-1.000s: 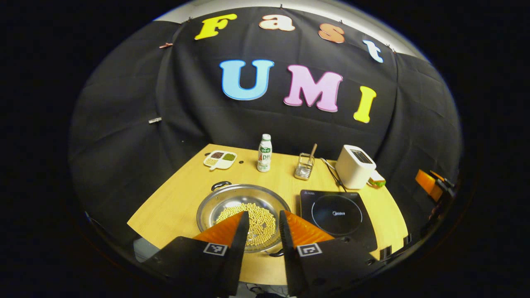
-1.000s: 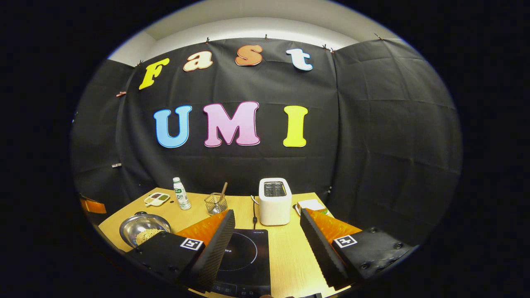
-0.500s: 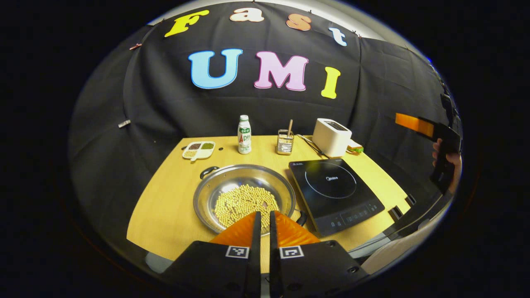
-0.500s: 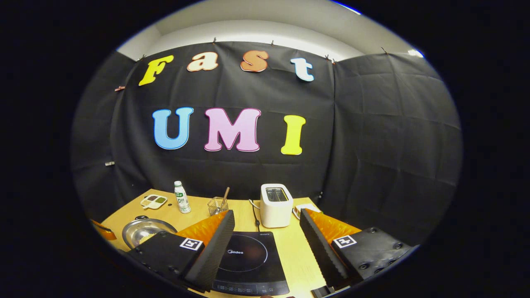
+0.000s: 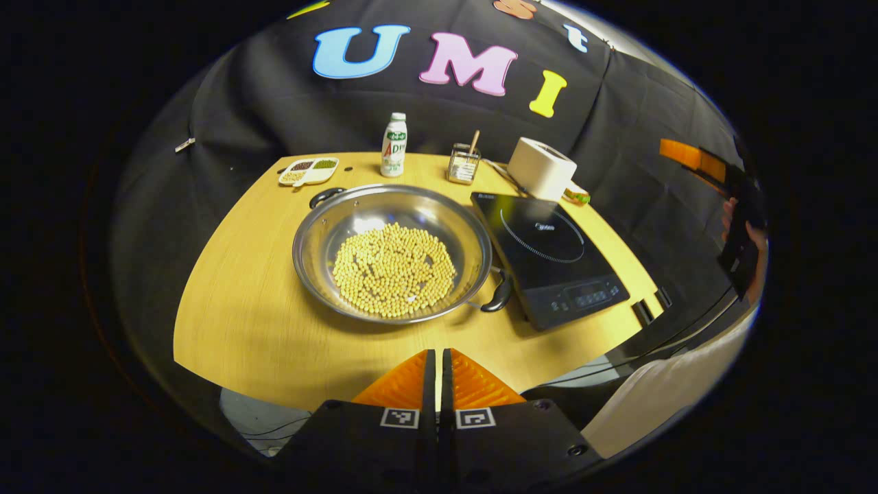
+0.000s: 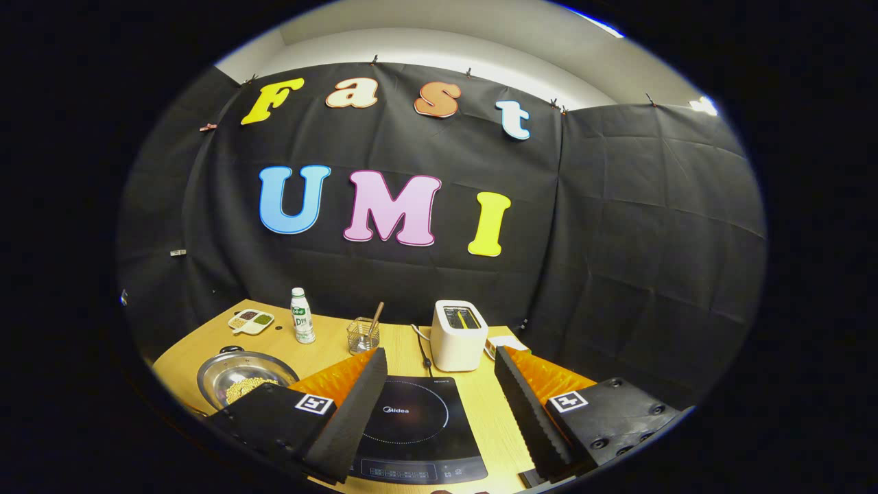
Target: First push the handle of the pot to place it horizontally, then grasp the pot with both hands and set it on the induction cooktop.
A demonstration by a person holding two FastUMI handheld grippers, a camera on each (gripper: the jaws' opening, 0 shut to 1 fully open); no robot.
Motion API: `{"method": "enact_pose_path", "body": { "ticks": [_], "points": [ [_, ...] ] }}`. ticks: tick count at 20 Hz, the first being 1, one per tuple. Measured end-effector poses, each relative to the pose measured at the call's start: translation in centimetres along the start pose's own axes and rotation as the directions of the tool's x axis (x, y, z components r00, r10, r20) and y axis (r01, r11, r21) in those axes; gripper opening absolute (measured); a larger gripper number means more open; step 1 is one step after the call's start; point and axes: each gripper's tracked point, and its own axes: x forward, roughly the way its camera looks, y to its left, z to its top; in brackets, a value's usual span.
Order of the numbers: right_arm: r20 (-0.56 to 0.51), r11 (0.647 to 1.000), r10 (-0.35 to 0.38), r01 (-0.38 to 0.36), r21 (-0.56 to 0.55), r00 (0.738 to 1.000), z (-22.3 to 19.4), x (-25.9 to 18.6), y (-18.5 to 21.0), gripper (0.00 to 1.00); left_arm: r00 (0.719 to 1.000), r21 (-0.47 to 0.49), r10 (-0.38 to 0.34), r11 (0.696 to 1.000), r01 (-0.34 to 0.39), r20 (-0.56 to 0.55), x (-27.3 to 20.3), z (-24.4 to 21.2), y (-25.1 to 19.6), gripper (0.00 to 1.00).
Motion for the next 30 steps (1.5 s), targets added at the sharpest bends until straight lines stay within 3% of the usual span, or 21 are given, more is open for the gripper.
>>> {"method": "enact_pose_path", "body": {
  "ticks": [8, 14, 22, 30],
  "points": [
    [-0.038, 0.999, 0.035, -0.035, 0.015, 0.999, -1.9, 0.6, -0.1, 0.98, 0.991, 0.083, -0.039, 0.995, 0.050, -0.131, 4.6, -0.8, -2.0, 0.05],
    [-0.035, 0.998, 0.065, -0.065, 0.021, 0.997, -2.1, 1.7, -1.0, 0.98, 0.967, 0.203, 0.006, 0.978, 0.047, -0.253, 8.3, -2.0, -2.8, 0.05],
    [-0.048, 0.996, 0.028, -0.024, 0.089, 0.998, -2.5, 3.5, -4.6, 0.98, 0.963, 0.273, 0.026, 0.961, 0.050, -0.267, 11.1, 0.9, -5.2, 0.05],
    [-0.056, 0.995, 0.033, -0.027, 0.101, 0.998, -3.0, 4.2, -5.9, 0.98, 0.957, 0.257, 0.041, 0.966, 0.036, -0.286, 12.7, 2.3, -6.6, 0.05]
  ]
}}
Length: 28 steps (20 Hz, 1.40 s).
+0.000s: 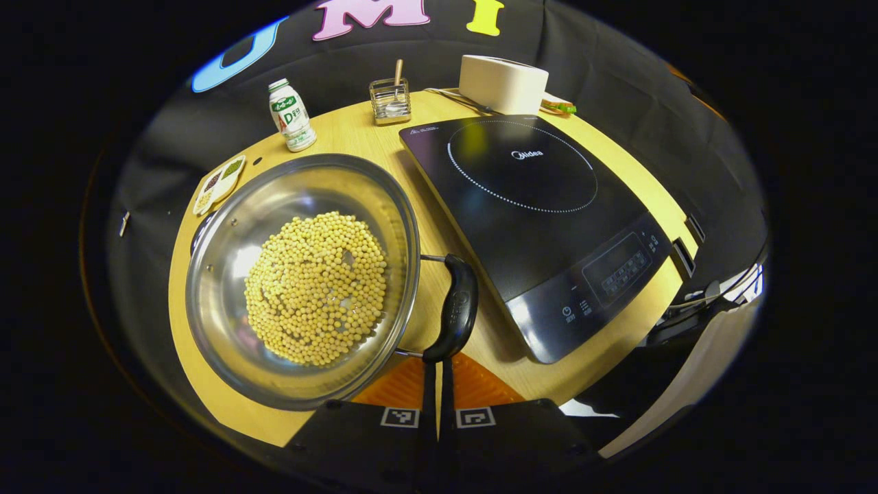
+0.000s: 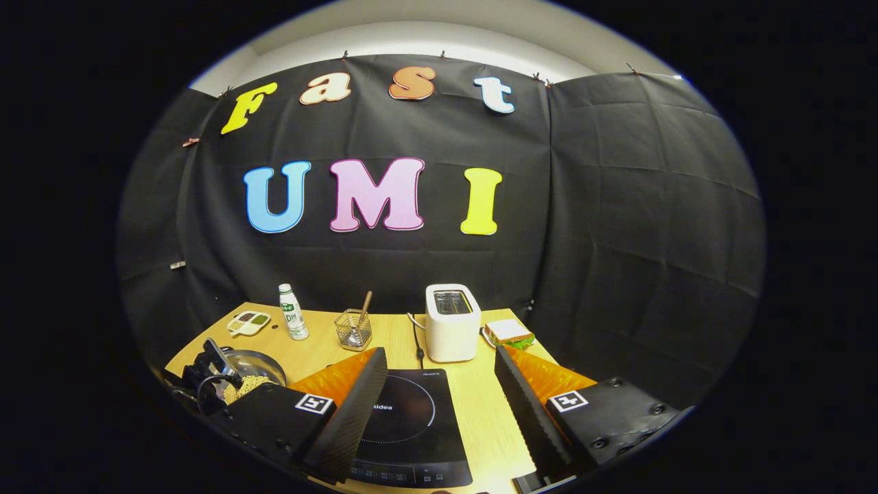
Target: First push the handle of the pot to place it horizontally, then grasp the pot with both hands and set it on the induction cooktop.
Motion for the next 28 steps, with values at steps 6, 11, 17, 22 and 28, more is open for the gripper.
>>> {"method": "enact_pose_path", "body": {
  "ticks": [6, 11, 17, 22, 28],
  "points": [
    [-0.006, 1.000, -0.003, 0.003, -0.004, 1.000, -0.3, 0.3, -0.8, 0.98, 1.000, -0.033, -0.004, 0.999, 0.004, 0.008, 1.4, 2.1, -0.4, 0.05],
    [-0.015, 1.000, -0.009, 0.008, -0.018, 1.000, -0.5, 0.5, -1.3, 0.98, 0.999, -0.145, -0.042, 0.988, 0.046, 0.033, 2.1, 3.7, -0.6, 0.05],
    [-0.014, 0.999, -0.013, 0.012, -0.039, 1.000, -0.4, 0.3, -1.6, 0.98, 0.998, -0.121, -0.030, 0.992, 0.036, 0.054, 2.8, 5.7, -0.3, 0.05],
    [-0.015, 0.999, -0.019, 0.018, -0.040, 1.000, -0.4, 0.2, -1.7, 0.98, 0.997, -0.122, -0.038, 0.991, 0.046, 0.070, 3.3, 7.3, -0.1, 0.05],
    [-0.020, 0.999, -0.029, 0.028, -0.042, 0.999, -0.6, 0.0, -1.9, 0.98, 0.996, -0.098, -0.028, 0.995, 0.037, 0.086, 3.8, 9.1, 0.6, 0.05]
  ]
}}
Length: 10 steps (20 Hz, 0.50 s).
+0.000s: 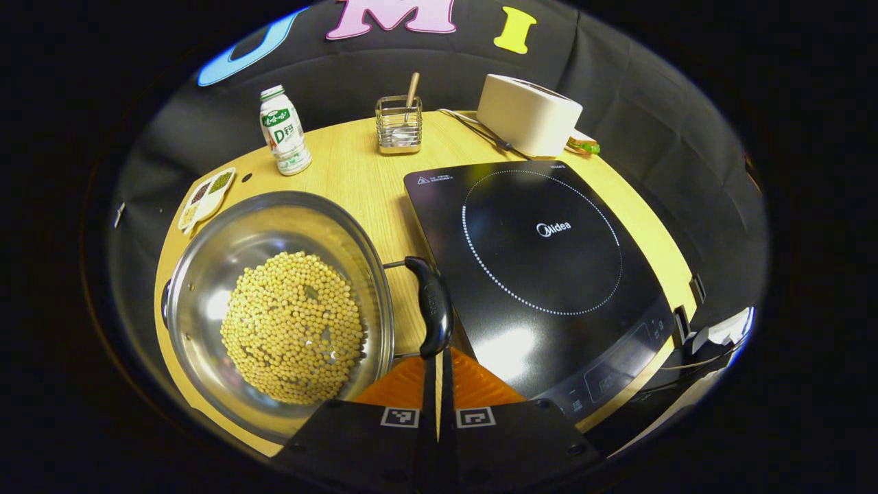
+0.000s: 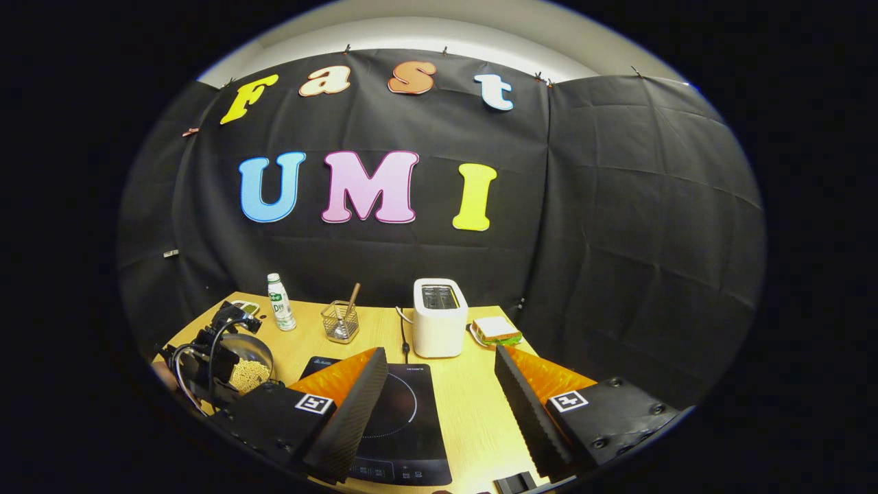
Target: First push the handle of the pot to place it horizontally, then grasp the pot with both hands and set it on the induction cooktop.
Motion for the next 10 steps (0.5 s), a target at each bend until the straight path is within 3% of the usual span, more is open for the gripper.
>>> {"method": "enact_pose_path", "body": {
  "ticks": [10],
  "points": [
    [-0.005, 0.999, -0.035, 0.035, 0.011, 0.999, -0.2, -0.4, -1.3, 0.98, 0.999, -0.034, -0.018, 0.999, 0.019, 0.027, 0.9, 2.4, 0.6, 0.05]
  ]
}}
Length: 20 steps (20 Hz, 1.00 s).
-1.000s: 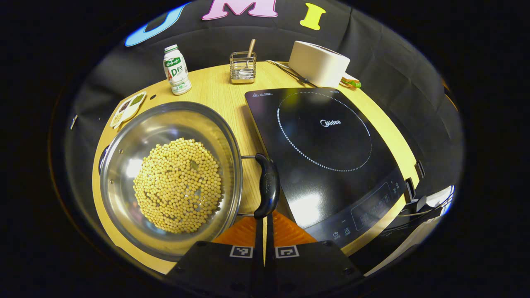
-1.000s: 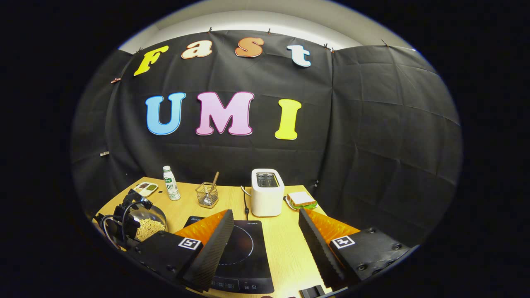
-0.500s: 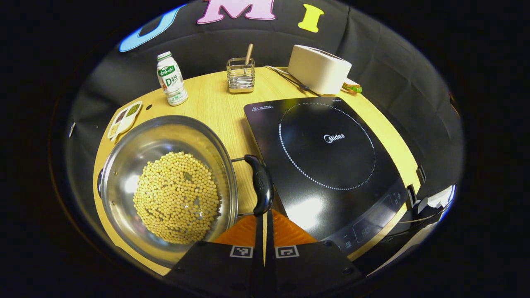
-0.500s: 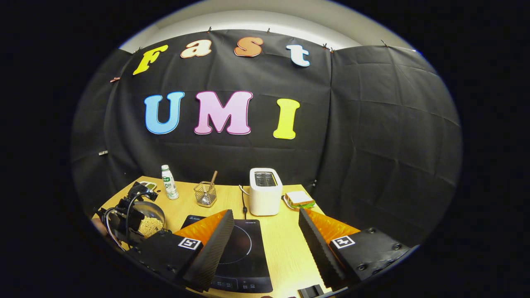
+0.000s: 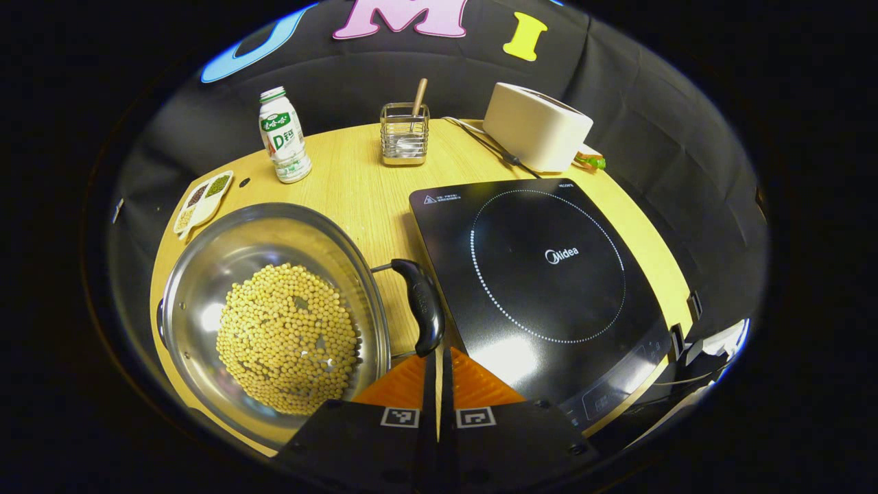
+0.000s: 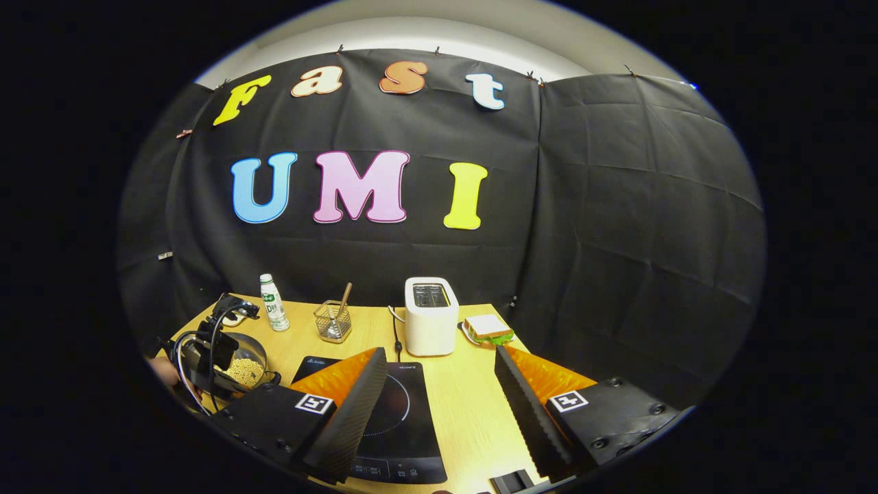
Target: First push the handle of the pot to place it horizontally, then grasp the pot with both hands and set it on the induction cooktop.
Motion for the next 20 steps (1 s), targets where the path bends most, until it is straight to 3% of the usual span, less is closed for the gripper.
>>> {"method": "enact_pose_path", "body": {
  "ticks": [9, 17, 19, 20],
  "points": [
    [-0.006, 1.000, -0.005, 0.005, -0.011, 1.000, -0.1, -0.5, -0.2, 0.98, 0.999, -0.024, 0.008, 1.000, -0.007, 0.043, -0.2, 1.0, 0.5, 0.03],
    [-0.034, 0.998, 0.061, -0.062, -0.016, 0.998, -0.7, -0.2, 3.5, 0.98, 0.969, -0.124, 0.046, 0.992, -0.016, 0.244, -7.8, 0.3, 3.0, 0.10],
    [-0.053, 0.996, 0.092, -0.093, -0.007, 0.994, -1.1, -0.1, 5.1, 0.98, 0.954, -0.168, 0.064, 0.986, -0.015, 0.293, -10.3, -0.4, 4.6, 0.19],
    [-0.060, 0.994, 0.108, -0.108, -0.004, 0.992, -1.3, 0.0, 6.0, 0.98, 0.944, -0.187, 0.068, 0.982, -0.007, 0.323, -11.6, -0.5, 5.4, 0.38]
  ]
}}
